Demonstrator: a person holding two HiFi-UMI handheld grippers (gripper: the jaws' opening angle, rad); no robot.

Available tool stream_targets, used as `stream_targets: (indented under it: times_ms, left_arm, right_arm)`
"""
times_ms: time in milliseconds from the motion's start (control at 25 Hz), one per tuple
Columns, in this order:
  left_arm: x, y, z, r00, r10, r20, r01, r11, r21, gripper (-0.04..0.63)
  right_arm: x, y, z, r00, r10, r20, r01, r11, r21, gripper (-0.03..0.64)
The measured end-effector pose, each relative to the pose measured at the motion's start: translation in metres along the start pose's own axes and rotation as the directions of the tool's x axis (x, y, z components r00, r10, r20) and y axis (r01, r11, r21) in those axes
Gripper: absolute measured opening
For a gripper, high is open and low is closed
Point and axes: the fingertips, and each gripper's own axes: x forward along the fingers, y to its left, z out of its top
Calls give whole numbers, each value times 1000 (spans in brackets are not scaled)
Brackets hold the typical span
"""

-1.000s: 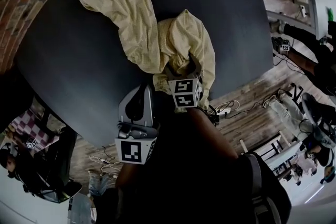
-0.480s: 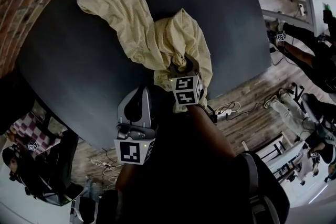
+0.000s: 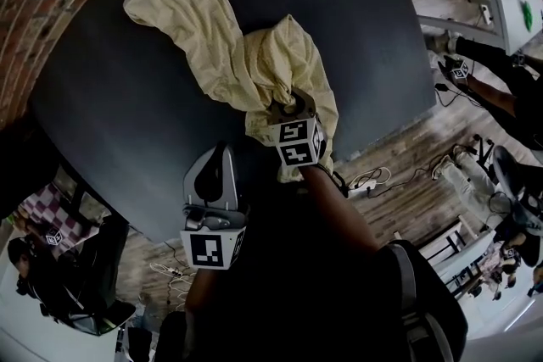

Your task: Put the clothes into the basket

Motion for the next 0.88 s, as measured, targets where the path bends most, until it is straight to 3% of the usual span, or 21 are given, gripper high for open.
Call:
stream_targets:
  times_ms: [360,880]
  left_arm:
    - [20,-24,18,1000,-11,18,11,1000,11,3]
    - [-30,-30,26,995,-25,98,21,999,45,3]
  right_arm:
    - [-20,-18,20,999,31,43,-32,999,3,92]
    - [-76,4,31,988,26,155,-15,997,-75,91]
